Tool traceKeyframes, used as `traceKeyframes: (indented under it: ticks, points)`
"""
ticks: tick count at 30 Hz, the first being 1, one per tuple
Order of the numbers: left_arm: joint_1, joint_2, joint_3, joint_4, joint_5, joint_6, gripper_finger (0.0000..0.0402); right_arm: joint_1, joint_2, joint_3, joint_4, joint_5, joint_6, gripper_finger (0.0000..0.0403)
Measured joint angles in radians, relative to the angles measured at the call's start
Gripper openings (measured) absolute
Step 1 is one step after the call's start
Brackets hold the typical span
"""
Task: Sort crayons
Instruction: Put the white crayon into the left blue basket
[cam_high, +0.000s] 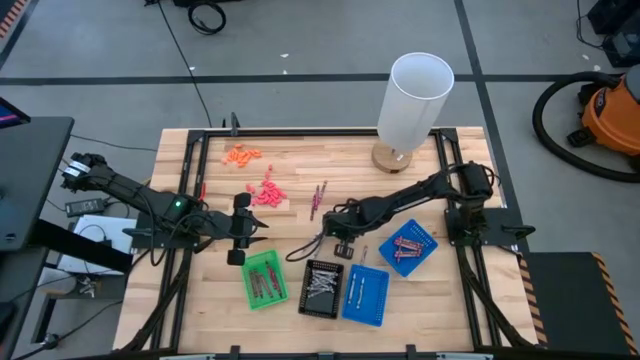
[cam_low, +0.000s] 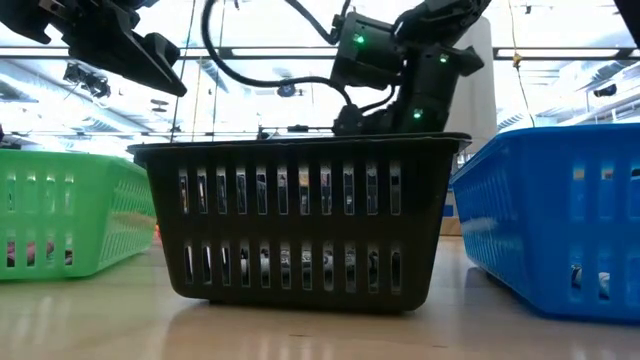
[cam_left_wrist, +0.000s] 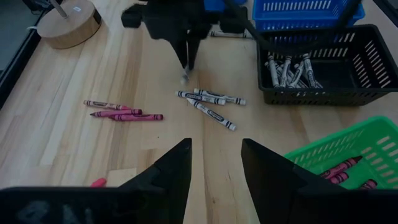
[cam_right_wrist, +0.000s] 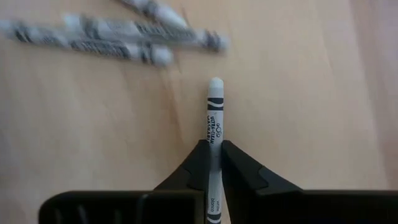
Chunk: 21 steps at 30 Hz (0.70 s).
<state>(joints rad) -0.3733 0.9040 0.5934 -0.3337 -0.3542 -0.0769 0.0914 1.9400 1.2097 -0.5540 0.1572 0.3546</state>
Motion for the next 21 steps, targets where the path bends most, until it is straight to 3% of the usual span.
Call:
traceKeyframes:
  ticks: [9,21]
  points:
    - [0.000,0.000,0.000,0.000,0.000,0.001,0.0151,0.030,-0.146,0.001,-0.066,-0.020,-0.003,0.0035]
    - [0.000,0.000,0.000,0.000,0.000,0.001,0.0151,0.240,-0.253,0.004,-0.062,-0.321,-0.082,0.0037]
